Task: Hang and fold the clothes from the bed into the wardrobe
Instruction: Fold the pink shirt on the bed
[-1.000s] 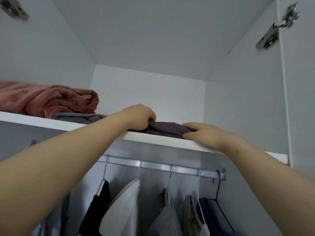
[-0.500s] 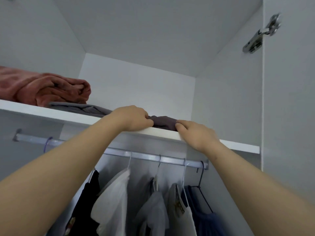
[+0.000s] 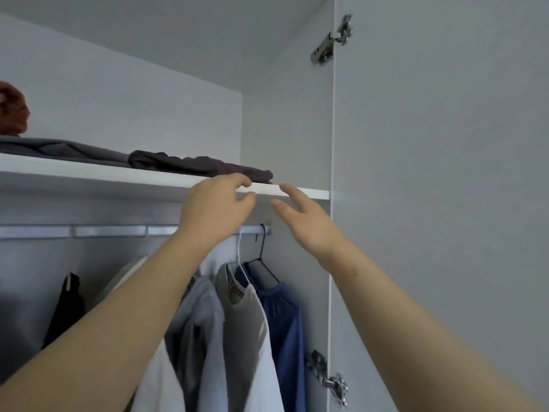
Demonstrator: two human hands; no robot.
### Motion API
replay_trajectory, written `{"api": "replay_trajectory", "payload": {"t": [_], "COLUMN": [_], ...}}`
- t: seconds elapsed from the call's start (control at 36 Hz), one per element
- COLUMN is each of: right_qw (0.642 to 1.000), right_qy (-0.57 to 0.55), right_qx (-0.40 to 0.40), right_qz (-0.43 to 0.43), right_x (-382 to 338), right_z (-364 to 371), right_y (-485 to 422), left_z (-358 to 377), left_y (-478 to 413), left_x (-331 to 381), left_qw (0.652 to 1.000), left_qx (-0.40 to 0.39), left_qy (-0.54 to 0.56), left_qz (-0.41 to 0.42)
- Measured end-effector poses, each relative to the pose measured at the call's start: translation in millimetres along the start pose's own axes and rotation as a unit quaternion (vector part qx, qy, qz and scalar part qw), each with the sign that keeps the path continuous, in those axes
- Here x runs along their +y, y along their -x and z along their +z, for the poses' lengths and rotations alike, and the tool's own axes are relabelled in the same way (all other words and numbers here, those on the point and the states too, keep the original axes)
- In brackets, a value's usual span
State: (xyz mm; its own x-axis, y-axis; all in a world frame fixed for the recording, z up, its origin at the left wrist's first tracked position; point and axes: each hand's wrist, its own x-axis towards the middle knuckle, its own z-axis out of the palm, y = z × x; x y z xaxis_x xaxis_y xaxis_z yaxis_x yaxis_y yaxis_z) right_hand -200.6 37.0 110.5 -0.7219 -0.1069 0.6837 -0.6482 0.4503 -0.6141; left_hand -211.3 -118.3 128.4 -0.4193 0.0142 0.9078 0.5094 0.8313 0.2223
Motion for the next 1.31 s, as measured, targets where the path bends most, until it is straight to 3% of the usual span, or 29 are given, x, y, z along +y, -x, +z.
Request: {"api": "replay_trajectory", "payload": {"t": [0.08,0.28,0.53,0.67,0.89,1.0,1.14,1.31], "right_qw": [0.998,0.985,0.959,0.935,0.892,0.872,0.846,0.817], "right_qy": [-0.002,0.047,0.082,0.113,0.155,0.162,0.145,0.131], "right_qx": [0.052,0.118,0.215,0.275,0.336,0.358,0.400,0.436], "right_qz": [0.036,0.119,0.167,0.195,0.260,0.292,0.322,0.353], "right_x": [-1,-5,-32,-52,-64,-59,-35,17], "right_z": [-24,-92,-199,-271,-364,-400,-438,-478], "right_y": [34,113,230,304,399,441,481,506], "left_z": [14,42,40,27,36,54,84,140], "left_y": [19,72,129,165,219,247,281,308], "left_x": [28,115,256,347,476,527,579,626], "left_qw": [0.989,0.932,0.870,0.817,0.760,0.714,0.664,0.626], "left_qx": [-0.047,-0.150,-0.176,-0.204,-0.288,-0.344,-0.414,-0.466], "left_qy": [0.136,0.324,0.459,0.537,0.582,0.609,0.622,0.624], "left_qz": [-0.034,-0.055,-0.033,-0.038,-0.012,-0.027,-0.027,-0.029]}}
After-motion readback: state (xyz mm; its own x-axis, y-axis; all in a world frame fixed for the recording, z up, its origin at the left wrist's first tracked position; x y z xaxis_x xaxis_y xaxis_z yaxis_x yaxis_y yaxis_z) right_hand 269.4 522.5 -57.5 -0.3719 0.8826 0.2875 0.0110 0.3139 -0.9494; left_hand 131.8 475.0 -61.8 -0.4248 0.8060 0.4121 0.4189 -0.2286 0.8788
